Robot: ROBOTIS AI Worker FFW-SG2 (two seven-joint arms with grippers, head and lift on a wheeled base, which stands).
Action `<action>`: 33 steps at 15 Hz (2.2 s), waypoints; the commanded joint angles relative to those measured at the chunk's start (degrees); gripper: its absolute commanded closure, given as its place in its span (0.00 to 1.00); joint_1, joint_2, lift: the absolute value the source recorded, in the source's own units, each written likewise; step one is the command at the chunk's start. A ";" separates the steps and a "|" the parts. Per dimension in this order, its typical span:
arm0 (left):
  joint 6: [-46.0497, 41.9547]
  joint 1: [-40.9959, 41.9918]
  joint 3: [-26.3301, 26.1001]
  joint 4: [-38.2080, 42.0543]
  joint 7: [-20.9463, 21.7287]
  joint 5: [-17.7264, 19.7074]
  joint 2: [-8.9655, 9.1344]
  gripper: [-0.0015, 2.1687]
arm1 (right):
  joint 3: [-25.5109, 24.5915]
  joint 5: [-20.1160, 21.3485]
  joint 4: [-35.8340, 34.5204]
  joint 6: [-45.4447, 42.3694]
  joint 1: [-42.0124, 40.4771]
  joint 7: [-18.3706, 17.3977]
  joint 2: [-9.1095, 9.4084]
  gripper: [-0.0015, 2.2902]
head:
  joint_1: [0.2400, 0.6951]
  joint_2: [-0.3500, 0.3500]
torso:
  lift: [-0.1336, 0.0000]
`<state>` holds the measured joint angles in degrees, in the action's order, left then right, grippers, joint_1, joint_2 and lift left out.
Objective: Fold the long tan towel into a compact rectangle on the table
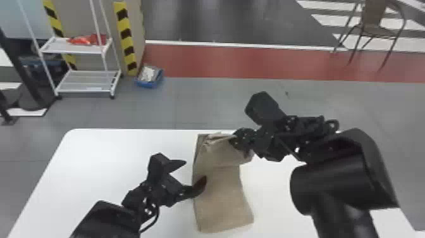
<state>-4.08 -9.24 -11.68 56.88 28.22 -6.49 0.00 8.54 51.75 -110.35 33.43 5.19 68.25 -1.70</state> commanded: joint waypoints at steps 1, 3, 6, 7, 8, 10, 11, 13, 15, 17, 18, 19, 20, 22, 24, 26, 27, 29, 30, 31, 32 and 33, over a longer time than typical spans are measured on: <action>-0.18 0.98 0.60 0.86 -0.01 0.08 -0.18 0.09 | -0.19 0.11 1.10 -0.24 0.70 -0.22 0.30 0.65 | 1.00 0.37 | 1.00; -0.18 0.98 1.22 0.86 -0.01 -0.01 -0.09 0.09 | -0.01 0.11 1.10 -0.24 0.70 -0.13 0.38 0.65 | 1.00 0.38 | 1.00; 0.00 0.18 1.04 0.51 -0.10 -0.54 -0.09 0.09 | -0.01 -0.42 -0.04 -0.07 0.17 -0.05 0.38 0.65 | 1.00 0.39 | 1.00; -0.18 0.18 0.87 0.34 -0.01 -0.63 0.00 0.09 | -0.01 -0.60 -0.48 -0.07 0.09 -0.05 0.30 0.65 | 1.00 0.39 | 1.00; 0.00 0.10 0.87 0.16 -0.01 -1.07 0.00 0.09 | -0.10 -0.69 -0.74 0.11 0.00 -0.05 0.21 0.65 | 1.00 0.39 | 1.00; 0.00 0.18 0.87 0.25 0.34 -1.77 -0.09 0.09 | -0.28 -0.77 -0.83 -0.07 0.26 -0.13 0.30 0.65 | 1.00 0.39 | 1.00; 0.00 0.36 1.04 0.25 0.69 -1.68 -0.18 0.09 | -0.45 -0.86 -0.48 -0.07 0.35 -0.22 0.21 0.65 | 1.00 0.39 | 1.00; 0.00 0.36 1.04 -0.02 0.60 -1.68 -0.35 0.09 | -0.63 -1.04 -0.48 -0.24 0.35 -0.48 0.30 0.65 | 1.00 0.39 | 1.00; 0.00 0.36 1.04 -0.02 0.08 -1.68 -0.35 0.09 | -0.54 -1.04 -1.18 -0.07 -0.27 -0.22 0.30 0.65 | 1.00 0.39 | 1.00; 0.00 0.10 1.13 -0.02 -0.45 -1.68 -0.35 0.09 | -0.54 -1.48 -3.55 0.11 -1.50 0.39 0.03 0.65 | 1.00 0.39 | 1.00; 0.00 0.10 1.04 -0.19 -0.98 -1.68 -0.35 0.09 | -0.63 -2.18 -4.43 0.11 -2.11 1.10 -0.06 0.65 | 1.00 0.40 | 1.00; 0.00 -0.08 1.13 -0.28 -0.98 -1.68 -0.35 0.09 | -0.54 -2.36 -5.58 0.28 -3.34 2.06 -0.32 0.65 | 1.00 0.40 | 1.00; 0.00 -0.08 1.31 -0.28 -0.98 -1.68 -0.35 0.09 | -0.45 -2.27 -6.37 0.11 -4.40 2.86 -0.58 0.65 | 1.00 0.40 | 1.00; 0.00 -0.08 1.39 -0.28 -0.98 -1.77 -0.44 0.09 | -0.10 -0.77 -6.63 -0.77 -6.77 4.17 -1.29 0.65 | 1.00 0.41 | 1.00; -0.18 -0.08 1.39 -0.28 -0.89 -1.77 -0.44 0.09 | -0.01 0.90 -5.49 -2.35 -7.83 3.91 -1.46 0.65 | 1.00 0.41 | 1.00; 0.00 0.01 1.39 -0.28 -0.89 -1.86 -0.44 0.09 | -0.01 1.25 -4.96 -3.58 -8.44 4.00 -1.46 0.65 | 1.00 0.40 | 1.00; 0.00 -0.08 1.39 -0.28 -0.89 -1.95 -0.44 0.09 | -0.01 1.25 -5.05 -3.58 -8.53 4.17 -1.46 0.65 | 1.00 0.40 | 1.00; 0.00 0.10 1.22 -0.37 -0.63 -2.30 -0.44 0.09 | -0.54 1.07 -5.31 -3.58 -8.18 3.38 -1.46 0.65 | 1.00 0.40 | 1.00; 0.00 0.18 1.31 -0.37 -0.45 -2.30 -0.44 0.09 | -0.89 0.81 -5.31 -3.41 -7.12 3.03 -1.37 0.65 | 1.00 0.40 | 1.00; 0.00 0.27 1.22 -0.37 -0.27 -2.30 -0.44 0.09 | -1.42 0.46 -5.22 -3.23 -5.89 2.77 -1.29 0.65 | 1.00 0.40 | 1.00; 0.00 0.36 1.22 -0.37 -0.19 -2.39 -0.44 0.09 | -1.60 -0.07 -5.14 -2.70 -5.01 2.59 -1.29 0.65 | 1.00 0.39 | 1.00; 0.00 0.36 1.22 -0.37 -0.27 -2.47 -0.26 0.09 | -1.68 -0.51 -5.05 -2.53 -4.57 2.50 -1.20 0.65 | 1.00 0.39 | 1.00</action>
<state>-4.08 -8.96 -10.44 56.51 28.00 -8.85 -0.41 7.07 51.87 -115.58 30.49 -0.31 70.77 -2.98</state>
